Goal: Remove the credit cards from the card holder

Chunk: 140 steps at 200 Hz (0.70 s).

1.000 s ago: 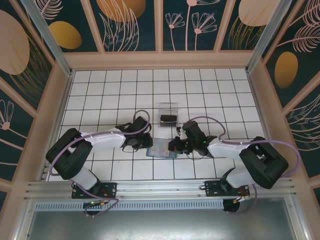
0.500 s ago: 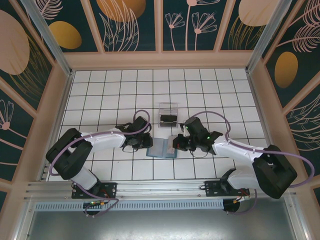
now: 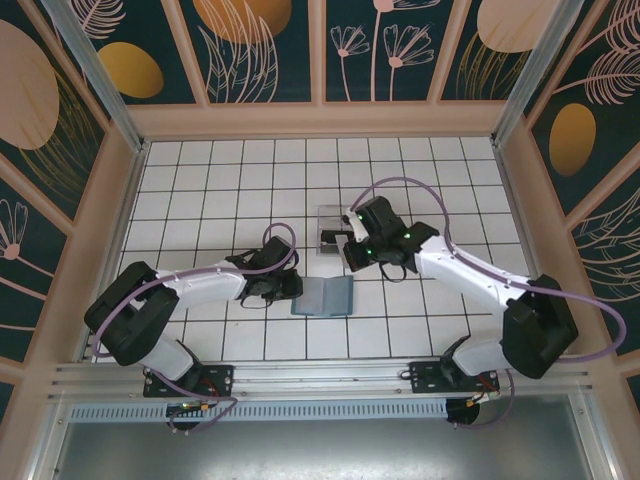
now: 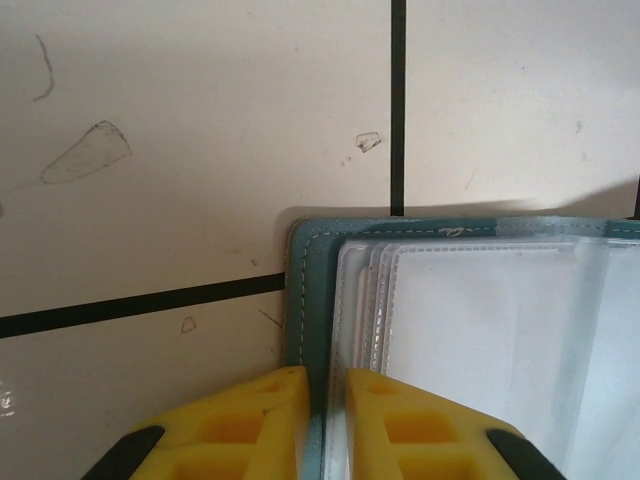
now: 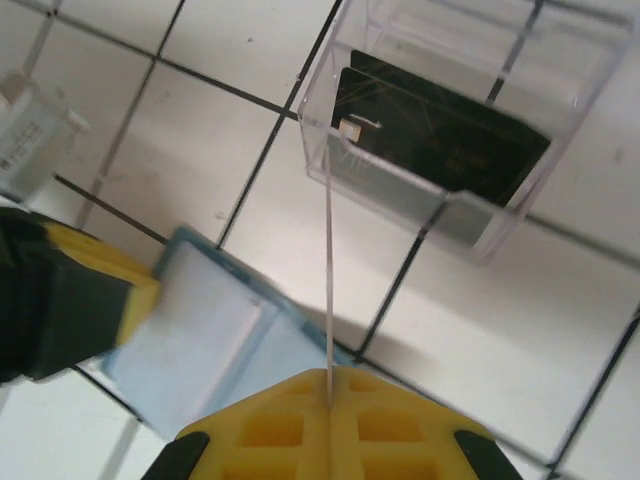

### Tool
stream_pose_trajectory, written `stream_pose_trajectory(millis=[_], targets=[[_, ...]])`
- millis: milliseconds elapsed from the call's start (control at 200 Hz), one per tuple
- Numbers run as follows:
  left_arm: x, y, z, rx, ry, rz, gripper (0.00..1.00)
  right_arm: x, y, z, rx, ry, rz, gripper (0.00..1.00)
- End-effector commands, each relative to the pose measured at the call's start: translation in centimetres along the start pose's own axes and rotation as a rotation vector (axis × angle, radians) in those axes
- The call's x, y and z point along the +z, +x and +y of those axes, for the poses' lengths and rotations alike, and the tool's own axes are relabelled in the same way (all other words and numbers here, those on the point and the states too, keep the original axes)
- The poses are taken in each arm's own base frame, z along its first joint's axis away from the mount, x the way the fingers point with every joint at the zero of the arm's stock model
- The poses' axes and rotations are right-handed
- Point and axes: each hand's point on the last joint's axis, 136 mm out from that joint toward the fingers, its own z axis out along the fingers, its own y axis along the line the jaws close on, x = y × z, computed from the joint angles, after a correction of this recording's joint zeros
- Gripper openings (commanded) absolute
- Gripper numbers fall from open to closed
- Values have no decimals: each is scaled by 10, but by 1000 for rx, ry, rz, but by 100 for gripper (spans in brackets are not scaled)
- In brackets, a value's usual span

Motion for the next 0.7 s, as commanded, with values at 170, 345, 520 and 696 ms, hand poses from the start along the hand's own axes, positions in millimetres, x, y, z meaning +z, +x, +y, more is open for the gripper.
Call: stream_pose_trajectory(millis=[170,345,520,696], targets=[[4,27,28,-1,-89,90,19,-14,-33,-17,-614,125,27,0],[3,26,25,6,-82,98,19,-16,-35,-9,-902,53,31,0],[3,26,24,10,-80,106,19,-19,-62,-27,-982,64,40,0],[3,25,23,15,-85,111,19,-5,-76,-41,-1045,42,122,0]])
